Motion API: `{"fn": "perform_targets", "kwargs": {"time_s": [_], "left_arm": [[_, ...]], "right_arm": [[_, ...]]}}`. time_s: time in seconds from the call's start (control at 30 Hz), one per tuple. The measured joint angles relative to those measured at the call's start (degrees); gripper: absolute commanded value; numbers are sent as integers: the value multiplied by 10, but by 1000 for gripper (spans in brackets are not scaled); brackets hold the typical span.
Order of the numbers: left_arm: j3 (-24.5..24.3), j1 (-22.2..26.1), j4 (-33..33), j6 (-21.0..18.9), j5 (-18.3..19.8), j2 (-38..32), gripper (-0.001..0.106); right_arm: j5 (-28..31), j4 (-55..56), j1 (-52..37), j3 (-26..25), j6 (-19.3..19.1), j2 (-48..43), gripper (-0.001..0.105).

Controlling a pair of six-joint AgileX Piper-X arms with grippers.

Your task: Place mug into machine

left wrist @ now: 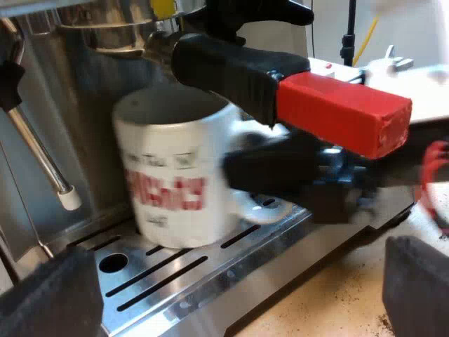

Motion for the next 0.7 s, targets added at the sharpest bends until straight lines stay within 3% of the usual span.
{"fn": "perform_targets", "kwargs": {"time_s": [0.37,0.57,0.7], "left_arm": [[0,0,0,0,0,0,82],[0,0,-7,0,0,0,82],[0,0,-23,0,-12,0,82]], "right_arm": [[-13,55,-11,-24,0,1,48],[-9,185,21,-24,6,-57,48],[37,250,39,-20,8,-98,48]]}}
